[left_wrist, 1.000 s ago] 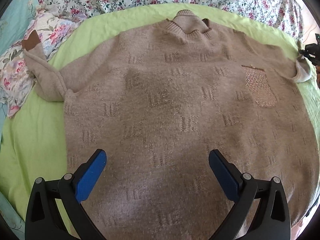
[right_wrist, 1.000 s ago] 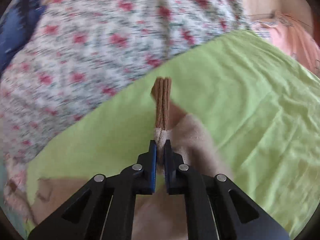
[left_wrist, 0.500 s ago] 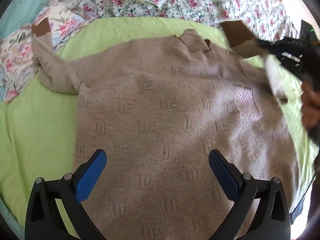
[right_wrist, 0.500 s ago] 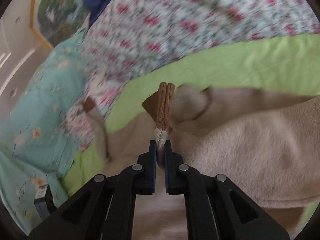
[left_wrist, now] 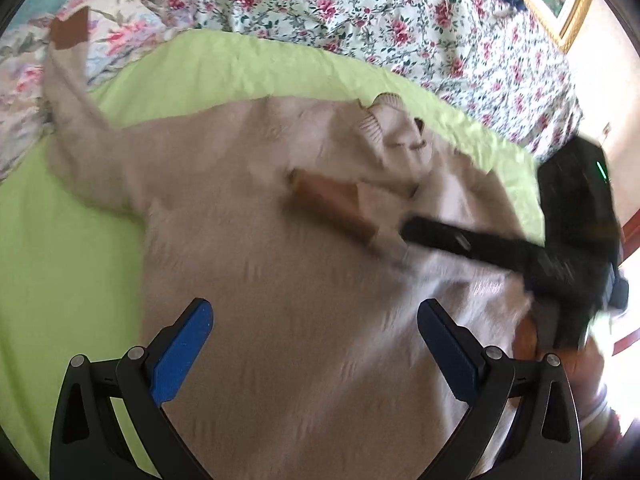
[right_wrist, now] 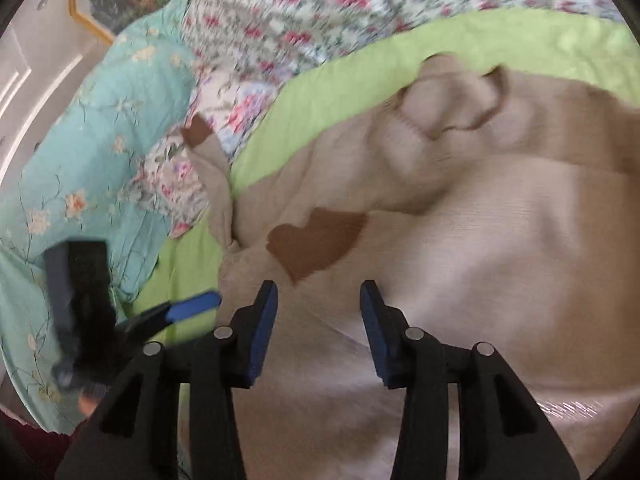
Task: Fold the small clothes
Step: 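Carry the sleeve across the sweater body and open the right gripper, then grasp the brown cuff of the other sleeve with the left gripper, then lay the held sleeve across the sweater body and open the left gripper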
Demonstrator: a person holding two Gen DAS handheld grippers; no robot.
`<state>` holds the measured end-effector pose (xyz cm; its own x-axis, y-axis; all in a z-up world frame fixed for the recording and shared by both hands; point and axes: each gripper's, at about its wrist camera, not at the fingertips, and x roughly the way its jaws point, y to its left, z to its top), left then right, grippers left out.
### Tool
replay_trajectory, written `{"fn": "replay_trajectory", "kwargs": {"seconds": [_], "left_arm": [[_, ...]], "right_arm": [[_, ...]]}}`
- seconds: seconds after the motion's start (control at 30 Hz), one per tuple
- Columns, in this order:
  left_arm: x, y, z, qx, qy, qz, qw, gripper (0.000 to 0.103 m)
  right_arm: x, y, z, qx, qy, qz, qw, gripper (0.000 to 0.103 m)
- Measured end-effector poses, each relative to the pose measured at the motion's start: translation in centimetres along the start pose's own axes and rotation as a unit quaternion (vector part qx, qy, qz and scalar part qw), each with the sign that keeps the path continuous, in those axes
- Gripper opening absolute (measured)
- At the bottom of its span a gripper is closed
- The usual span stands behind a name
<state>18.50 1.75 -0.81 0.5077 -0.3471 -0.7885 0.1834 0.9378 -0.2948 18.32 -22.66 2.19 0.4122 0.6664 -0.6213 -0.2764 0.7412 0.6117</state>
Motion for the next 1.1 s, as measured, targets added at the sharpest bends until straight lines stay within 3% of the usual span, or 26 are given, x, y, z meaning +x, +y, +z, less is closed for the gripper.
{"fn": "replay_trajectory", "kwargs": {"seconds": [0.27, 0.33, 0.4, 0.43, 0.47, 0.63, 0.73, 0.8, 0.87, 0.9, 0.93, 0.97, 1.03, 1.1], "left_arm": [[6.4, 1.3, 6.4, -0.034, 0.037, -0.086, 0.9951, 0.099], [8.0, 0.9, 7.4, -0.024, 0.047, -0.091, 0.9945, 0.08], [9.0, 0.4, 7.8, -0.011, 0.05, -0.085, 0.995, 0.029], [9.4, 0.2, 7.8, -0.004, 0.048, -0.079, 0.9957, 0.013], [9.3, 0.0, 7.6, -0.001, 0.045, -0.081, 0.9957, 0.009], [2.9, 0.4, 5.3, 0.011, -0.065, -0.071, 0.9953, 0.012], [2.8, 2.2, 4.1, 0.0, -0.05, -0.077, 0.9958, 0.029], [4.0, 2.9, 4.3, -0.008, -0.027, -0.076, 0.9967, 0.05], [5.4, 3.1, 4.7, -0.011, -0.006, -0.094, 0.9955, 0.051], [6.2, 2.8, 4.8, -0.006, 0.0, -0.098, 0.9951, 0.049], [7.1, 2.2, 4.9, 0.009, 0.007, -0.096, 0.9953, 0.042], [7.5, 1.7, 4.7, 0.025, 0.011, -0.086, 0.9959, 0.007], [7.0, 0.7, 4.3, 0.062, -0.008, -0.047, 0.997, 0.004], [5.8, 1.3, 4.2, 0.06, -0.038, -0.035, 0.9969, 0.004]], "right_arm": [[-8.9, -5.5, -1.2, 0.059, -0.084, -0.064, 0.993, 0.044], [-10.8, -6.4, -1.7, 0.073, -0.103, -0.077, 0.989, 0.044], [-12.0, -6.8, -1.9, 0.08, -0.119, -0.082, 0.986, 0.044], [-12.6, -6.9, -1.9, 0.083, -0.128, -0.085, 0.985, 0.044], [-13.2, -7.0, -2.0, 0.085, -0.137, -0.088, 0.983, 0.044], [-16.1, -8.3, -2.4, 0.09, -0.167, -0.121, 0.974, 0.044], [-16.6, -10.1, -2.7, 0.108, -0.157, -0.146, 0.971, 0.044], [-16.8, -11.0, -2.8, 0.113, -0.155, -0.158, 0.969, 0.045], [-16.7, -12.1, -2.4, 0.119, -0.149, -0.182, 0.965, 0.053], [-16.7, -12.7, -2.1, 0.124, -0.145, -0.192, 0.963, 0.059], [-16.7, -13.5, -1.7, 0.128, -0.142, -0.199, 0.961, 0.06], [-16.7, -14.1, -1.3, 0.129, -0.142, -0.203, 0.96, 0.06], [-16.1, -15.2, -0.3, 0.122, -0.134, -0.215, 0.96, 0.061], [-14.8, -16.2, 0.6, 0.119, -0.115, -0.225, 0.96, 0.062]]}}
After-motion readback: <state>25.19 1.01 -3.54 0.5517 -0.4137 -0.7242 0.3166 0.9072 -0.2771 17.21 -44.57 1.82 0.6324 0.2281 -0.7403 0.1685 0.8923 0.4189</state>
